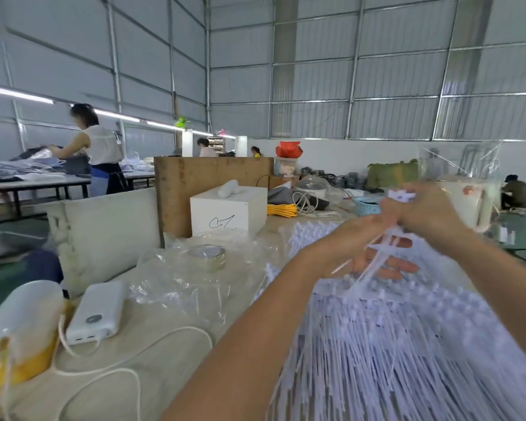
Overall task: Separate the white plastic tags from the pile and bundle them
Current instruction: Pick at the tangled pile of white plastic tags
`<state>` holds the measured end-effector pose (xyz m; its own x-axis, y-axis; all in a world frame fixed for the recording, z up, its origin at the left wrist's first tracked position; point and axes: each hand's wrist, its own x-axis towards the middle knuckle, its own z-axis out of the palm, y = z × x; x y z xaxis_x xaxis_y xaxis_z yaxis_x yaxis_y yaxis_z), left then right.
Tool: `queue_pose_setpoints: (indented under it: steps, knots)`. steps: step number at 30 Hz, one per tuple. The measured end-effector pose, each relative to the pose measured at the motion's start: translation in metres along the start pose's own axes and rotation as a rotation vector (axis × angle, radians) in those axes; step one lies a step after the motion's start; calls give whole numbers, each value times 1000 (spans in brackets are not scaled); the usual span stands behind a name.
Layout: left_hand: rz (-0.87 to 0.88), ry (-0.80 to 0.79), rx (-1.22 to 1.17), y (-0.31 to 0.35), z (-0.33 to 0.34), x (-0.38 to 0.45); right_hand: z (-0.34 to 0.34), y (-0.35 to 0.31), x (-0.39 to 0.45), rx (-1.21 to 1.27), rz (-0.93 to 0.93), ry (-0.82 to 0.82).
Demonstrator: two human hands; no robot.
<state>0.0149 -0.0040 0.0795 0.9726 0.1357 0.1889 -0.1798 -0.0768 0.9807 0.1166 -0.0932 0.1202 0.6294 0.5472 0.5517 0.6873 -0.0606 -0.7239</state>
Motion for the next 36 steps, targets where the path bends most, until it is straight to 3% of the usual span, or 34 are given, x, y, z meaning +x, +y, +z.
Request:
queue_pose_setpoints:
  steps: [1, 4, 8, 10, 13, 15, 17, 19, 22, 26, 27, 29, 30, 33, 36]
  knots:
    - [25, -29, 6, 2, -6, -7, 19, -4, 0, -17, -31, 15]
    - [60, 159, 231, 0, -34, -28, 68, -15, 1, -2, -72, 26]
    - [6, 344, 190, -7, -94, -60, 117, -25, 7, 247, -14, -310]
    - [-17, 584, 122, -10, -127, -75, 137, -26, 12, 356, 63, -441]
    - [-158, 992, 129, -25, -167, -97, 169, -11, 17, 15, -50, -480]
    - [-277, 1088, 232, -42, -180, -107, 194, 2, 11, -210, -154, -667]
    - [-409, 1060, 374, -64, -188, -114, 222, 8, -2, -402, -200, -904]
    - [-602, 994, 543, -81, -196, -121, 245, 10, -11, -637, -216, -1015]
    - [-780, 940, 658, -88, -215, -124, 261, 12, -12, -999, -228, -1013]
    - [-1050, 893, 837, -78, -228, -124, 265, 11, -8, -1145, -199, -996]
    - [-1025, 951, 881, -77, -228, -124, 265, 10, -8, -1153, -212, -978]
    - [-802, 1078, 1097, -75, -229, -112, 264, 9, -12, -1144, -267, -941]
    - [-687, 1068, 1202, -72, -225, -104, 263, 9, -13, -1122, -302, -926]
    - [-602, 768, 1384, -71, -211, -77, 255, 4, -15, -976, -348, -887]
    - [-846, 566, 1484, -86, -214, -69, 244, -5, -12, -944, -336, -926]
